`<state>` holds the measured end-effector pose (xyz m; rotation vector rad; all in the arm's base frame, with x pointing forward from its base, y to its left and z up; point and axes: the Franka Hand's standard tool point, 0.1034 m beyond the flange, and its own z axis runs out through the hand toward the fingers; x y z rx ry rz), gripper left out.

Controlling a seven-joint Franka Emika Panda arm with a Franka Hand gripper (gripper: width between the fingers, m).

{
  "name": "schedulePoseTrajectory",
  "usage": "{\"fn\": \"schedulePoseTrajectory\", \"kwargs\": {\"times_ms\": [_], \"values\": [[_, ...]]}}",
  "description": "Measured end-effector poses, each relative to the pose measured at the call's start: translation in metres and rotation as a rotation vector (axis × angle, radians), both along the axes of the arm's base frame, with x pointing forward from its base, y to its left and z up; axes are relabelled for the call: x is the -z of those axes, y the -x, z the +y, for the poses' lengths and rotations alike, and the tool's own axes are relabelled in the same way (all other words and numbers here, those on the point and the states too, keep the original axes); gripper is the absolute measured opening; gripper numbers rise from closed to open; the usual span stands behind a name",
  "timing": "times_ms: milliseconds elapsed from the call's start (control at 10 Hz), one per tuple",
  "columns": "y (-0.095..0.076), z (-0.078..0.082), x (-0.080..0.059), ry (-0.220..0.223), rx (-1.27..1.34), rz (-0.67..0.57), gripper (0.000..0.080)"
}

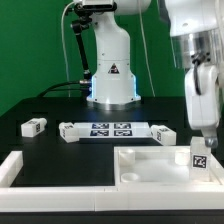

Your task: Assemble square table

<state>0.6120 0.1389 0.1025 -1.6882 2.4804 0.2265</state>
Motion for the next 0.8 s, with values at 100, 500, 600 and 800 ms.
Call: {"fn": "schedulePoseTrajectory", "kwargs": {"times_ms": [100, 500, 600, 800], "values": [[0.0, -0.001, 0.003, 0.003, 0.001, 0.001, 0.0649], [0.001, -0.001, 0.004, 0.003, 0.0, 0.004, 0.0649], [0.001, 0.001, 0.004, 0.003, -0.002, 0.004, 0.0649], [0.017, 0.017, -0.009, -0.01, -0.14, -0.005, 0.0649]]}}
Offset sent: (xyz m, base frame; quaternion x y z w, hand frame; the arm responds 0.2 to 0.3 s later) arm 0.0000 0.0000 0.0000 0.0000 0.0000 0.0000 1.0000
